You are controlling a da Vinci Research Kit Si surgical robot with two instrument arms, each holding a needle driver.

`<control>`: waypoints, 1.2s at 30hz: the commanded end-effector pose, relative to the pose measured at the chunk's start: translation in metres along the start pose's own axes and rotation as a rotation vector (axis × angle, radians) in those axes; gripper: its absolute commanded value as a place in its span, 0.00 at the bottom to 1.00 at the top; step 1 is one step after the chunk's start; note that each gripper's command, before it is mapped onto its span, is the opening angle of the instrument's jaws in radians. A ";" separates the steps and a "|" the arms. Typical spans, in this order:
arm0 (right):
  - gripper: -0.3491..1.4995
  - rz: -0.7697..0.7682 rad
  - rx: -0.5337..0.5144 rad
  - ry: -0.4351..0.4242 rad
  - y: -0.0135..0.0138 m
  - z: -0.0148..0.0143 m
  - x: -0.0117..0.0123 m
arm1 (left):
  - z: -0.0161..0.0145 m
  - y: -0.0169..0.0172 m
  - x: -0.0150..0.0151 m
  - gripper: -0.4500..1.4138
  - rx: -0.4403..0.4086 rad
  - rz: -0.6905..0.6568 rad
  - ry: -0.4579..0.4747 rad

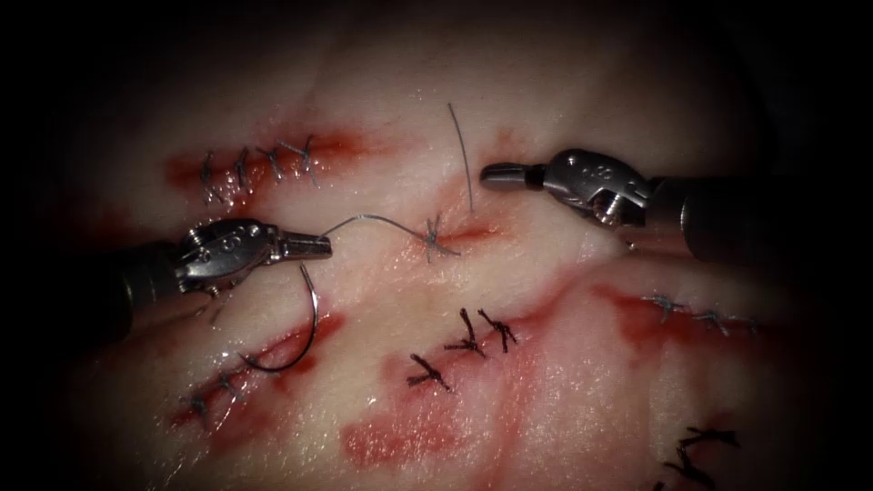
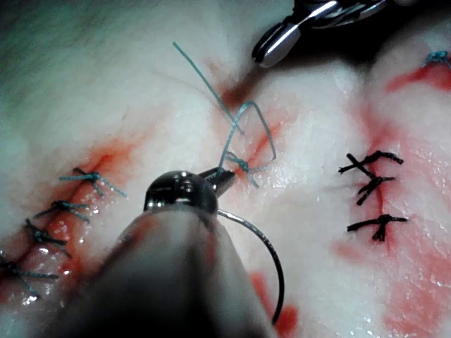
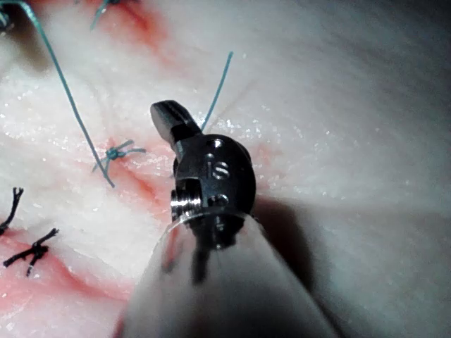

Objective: Wound Closure

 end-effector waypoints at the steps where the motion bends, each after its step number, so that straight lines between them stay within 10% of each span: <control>1: 0.00 -0.013 0.020 -0.004 0.0001 0.0024 -0.0006 | 0.0010 -0.0007 0.0004 0.00 0.010 0.014 -0.005; 9: 0.00 -0.079 0.128 0.000 -0.0011 0.0066 -0.0029 | 0.0039 -0.0026 0.0018 0.00 0.098 0.060 -0.073; 33: 0.00 0.064 0.137 0.304 -0.0015 0.0063 -0.0012 | 0.0133 -0.0046 0.0007 0.00 0.364 0.188 -0.276; 36: 0.37 0.085 0.044 0.312 -0.0013 0.0066 -0.0008 | 0.0136 -0.0040 0.0007 0.00 0.370 0.191 -0.279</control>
